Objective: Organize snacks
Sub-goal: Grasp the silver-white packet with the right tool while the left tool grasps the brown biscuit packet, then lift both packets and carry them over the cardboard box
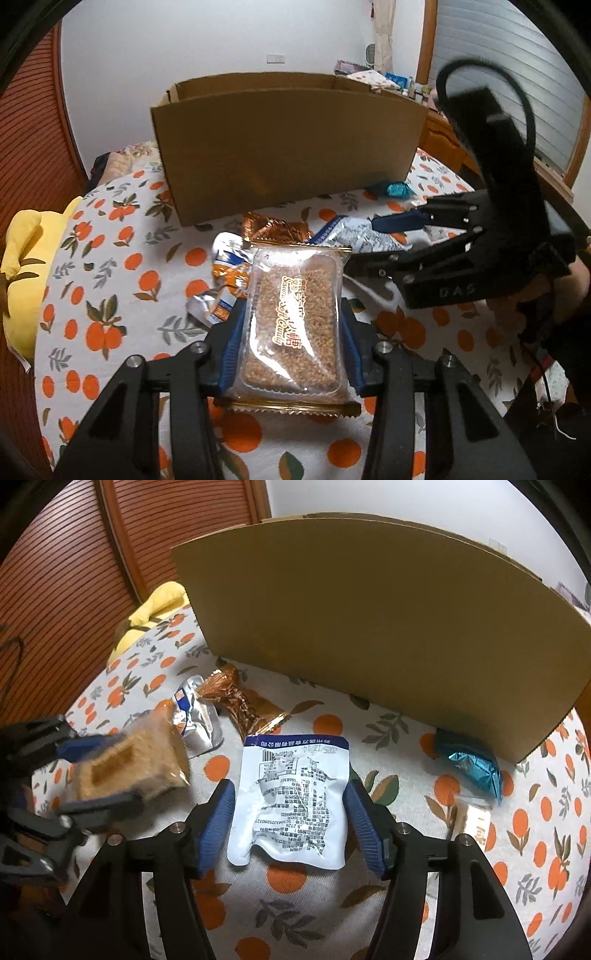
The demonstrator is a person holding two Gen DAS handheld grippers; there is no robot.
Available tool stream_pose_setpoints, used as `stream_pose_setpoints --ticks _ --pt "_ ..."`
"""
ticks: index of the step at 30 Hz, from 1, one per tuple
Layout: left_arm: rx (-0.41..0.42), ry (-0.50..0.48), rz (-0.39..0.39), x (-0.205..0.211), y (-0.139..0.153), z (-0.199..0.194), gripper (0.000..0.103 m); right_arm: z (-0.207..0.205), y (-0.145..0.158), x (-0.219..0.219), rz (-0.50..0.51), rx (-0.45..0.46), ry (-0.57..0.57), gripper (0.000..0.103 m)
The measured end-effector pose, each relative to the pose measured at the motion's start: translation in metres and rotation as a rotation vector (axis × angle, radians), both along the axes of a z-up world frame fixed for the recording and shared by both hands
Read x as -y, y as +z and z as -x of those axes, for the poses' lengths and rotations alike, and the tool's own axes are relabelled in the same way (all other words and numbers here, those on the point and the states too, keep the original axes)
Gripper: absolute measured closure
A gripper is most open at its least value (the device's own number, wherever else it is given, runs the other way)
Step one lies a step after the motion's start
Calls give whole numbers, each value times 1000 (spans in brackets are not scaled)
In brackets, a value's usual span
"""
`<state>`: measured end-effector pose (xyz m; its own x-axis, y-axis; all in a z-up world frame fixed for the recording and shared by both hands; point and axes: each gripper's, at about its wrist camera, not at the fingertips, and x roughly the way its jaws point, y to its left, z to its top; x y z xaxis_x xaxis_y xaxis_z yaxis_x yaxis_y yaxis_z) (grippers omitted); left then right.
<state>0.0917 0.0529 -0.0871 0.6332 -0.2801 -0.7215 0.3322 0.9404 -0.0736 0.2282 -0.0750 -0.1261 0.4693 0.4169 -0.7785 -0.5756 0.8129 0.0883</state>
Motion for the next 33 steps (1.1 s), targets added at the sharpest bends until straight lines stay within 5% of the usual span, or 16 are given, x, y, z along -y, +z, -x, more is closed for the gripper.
stream_pose_setpoints --ticks 9,22,25,33 --pt "18 46 8 -17 8 0 58 6 -5 -14 92 60 14 35" --pt "17 67 16 -23 6 -1 58 9 -7 -8 63 79 -7 32" --pt "17 69 17 -23 6 -1 58 13 -5 -6 65 77 2 43" --pt "17 67 15 -22 6 0 58 25 -3 6 45 48 42 45"
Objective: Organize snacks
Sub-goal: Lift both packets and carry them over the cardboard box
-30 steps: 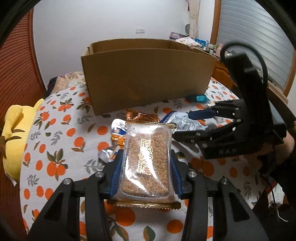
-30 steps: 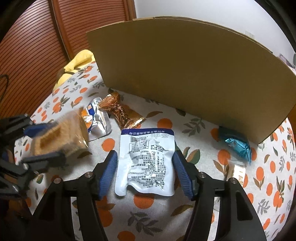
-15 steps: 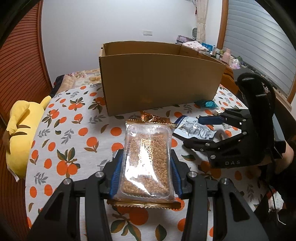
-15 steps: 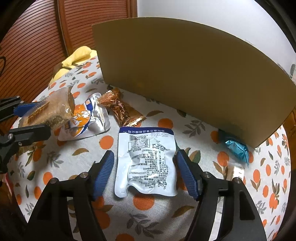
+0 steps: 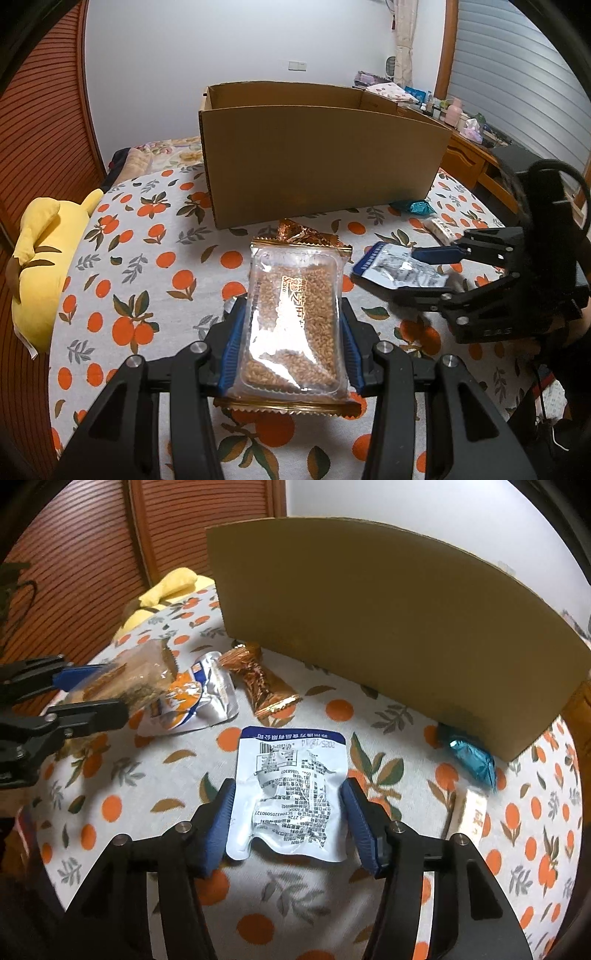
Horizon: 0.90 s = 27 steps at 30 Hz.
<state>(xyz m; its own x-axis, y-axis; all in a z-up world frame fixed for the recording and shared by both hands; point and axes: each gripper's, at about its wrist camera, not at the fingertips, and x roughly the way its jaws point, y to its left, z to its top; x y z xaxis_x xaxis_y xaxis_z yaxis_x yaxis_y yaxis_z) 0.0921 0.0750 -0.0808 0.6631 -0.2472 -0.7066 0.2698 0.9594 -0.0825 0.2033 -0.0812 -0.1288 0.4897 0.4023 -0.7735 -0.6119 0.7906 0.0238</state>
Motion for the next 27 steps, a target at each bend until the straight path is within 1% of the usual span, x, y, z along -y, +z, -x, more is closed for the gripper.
stream_pose_setpoints --ticks 2,6,14,23,27 --pt "1 -1 -1 2 0 0 58 4 1 9 -26 -9 -7 45" --pt "5 -1 -1 6 1 -1 58 16 7 27 -53 5 -33 45" --pt "16 -7 4 12 6 -7 58 31 20 64 -67 43 -93 45" --pt "42 22 26 -6 22 -12 58 41 23 102 -66 54 -170 44" --pt "65 54 17 -19 35 -16 58 45 25 116 -76 55 -195 44"
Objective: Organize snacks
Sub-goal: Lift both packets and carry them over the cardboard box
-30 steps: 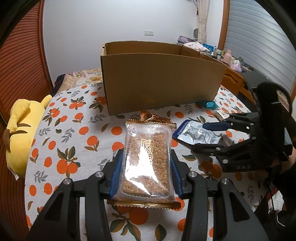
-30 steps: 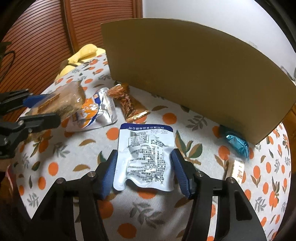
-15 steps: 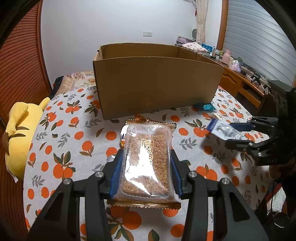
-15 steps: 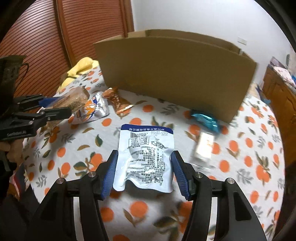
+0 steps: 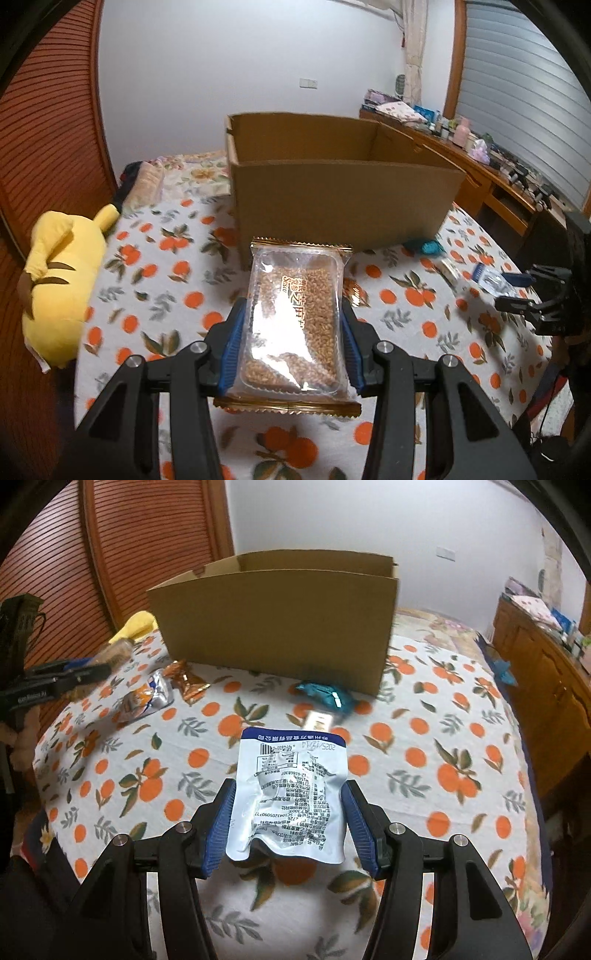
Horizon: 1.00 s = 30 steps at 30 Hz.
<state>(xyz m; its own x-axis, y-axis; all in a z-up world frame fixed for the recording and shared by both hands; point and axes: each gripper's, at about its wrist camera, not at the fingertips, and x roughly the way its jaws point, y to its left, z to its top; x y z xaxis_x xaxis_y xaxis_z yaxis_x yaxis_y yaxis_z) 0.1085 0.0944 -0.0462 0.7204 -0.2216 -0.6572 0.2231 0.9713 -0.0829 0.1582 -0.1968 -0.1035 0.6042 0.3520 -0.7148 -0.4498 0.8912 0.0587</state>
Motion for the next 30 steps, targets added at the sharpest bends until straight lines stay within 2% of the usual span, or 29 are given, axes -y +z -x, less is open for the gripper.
stream_pose_setpoints --ticks 6,12,30 --pt "25 37 -19 -14 16 -11 58 -4 8 11 -11 12 -14 45" --pt "56 43 -31 -16 34 -21 58 -13 31 14 -15 59 -3 45" --pt "122 -55 -59 26 70 -75 58 -57 98 -1 -16 194 63 44"
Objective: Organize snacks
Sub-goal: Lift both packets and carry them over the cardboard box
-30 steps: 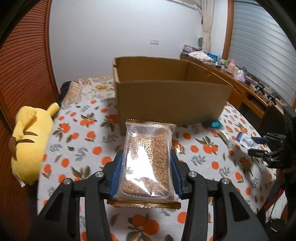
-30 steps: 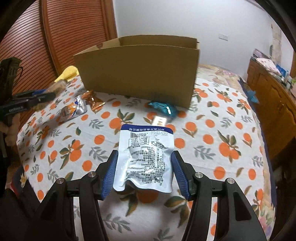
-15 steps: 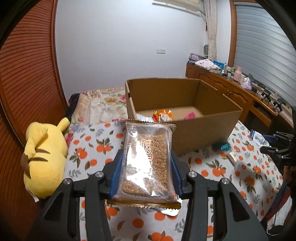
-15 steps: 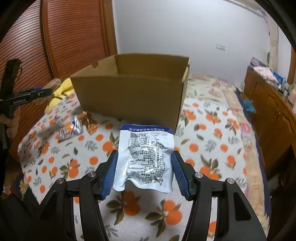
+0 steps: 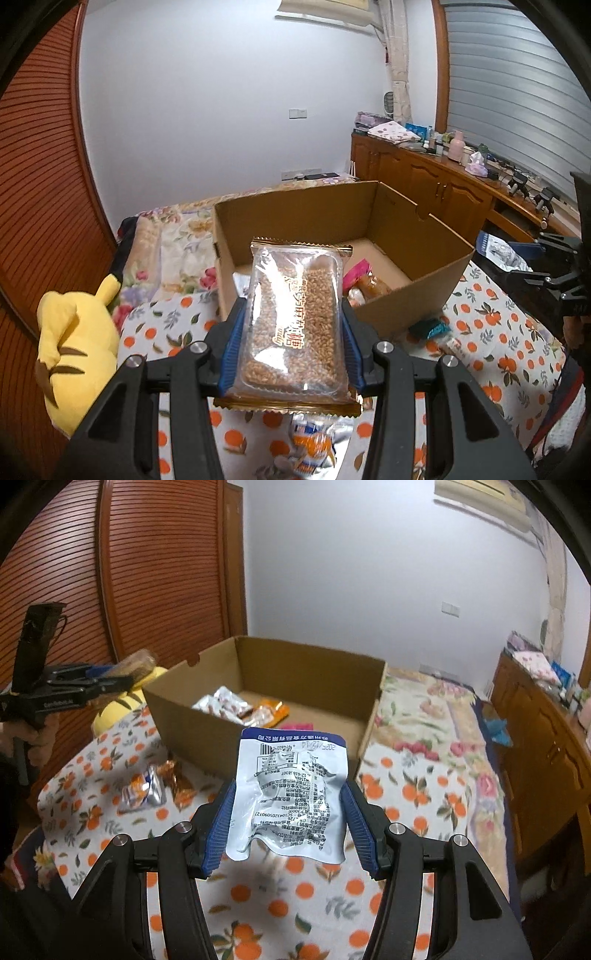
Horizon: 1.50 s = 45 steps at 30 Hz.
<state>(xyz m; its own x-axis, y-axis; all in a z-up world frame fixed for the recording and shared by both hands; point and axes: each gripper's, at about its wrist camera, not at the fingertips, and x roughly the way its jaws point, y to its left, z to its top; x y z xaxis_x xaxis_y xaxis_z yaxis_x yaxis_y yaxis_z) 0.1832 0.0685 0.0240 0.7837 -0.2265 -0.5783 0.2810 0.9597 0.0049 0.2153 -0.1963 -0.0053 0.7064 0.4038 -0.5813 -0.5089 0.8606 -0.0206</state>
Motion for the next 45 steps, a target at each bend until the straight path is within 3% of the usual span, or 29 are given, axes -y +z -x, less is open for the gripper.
stream_pose_setpoints --ticks 22,45 --pt "-21 -19 -61 28 -6 -83 57 -96 14 -52 24 8 89 44" --pt "-59 28 -93 28 -19 -107 54 -143 -16 -103 28 -108 162 44"
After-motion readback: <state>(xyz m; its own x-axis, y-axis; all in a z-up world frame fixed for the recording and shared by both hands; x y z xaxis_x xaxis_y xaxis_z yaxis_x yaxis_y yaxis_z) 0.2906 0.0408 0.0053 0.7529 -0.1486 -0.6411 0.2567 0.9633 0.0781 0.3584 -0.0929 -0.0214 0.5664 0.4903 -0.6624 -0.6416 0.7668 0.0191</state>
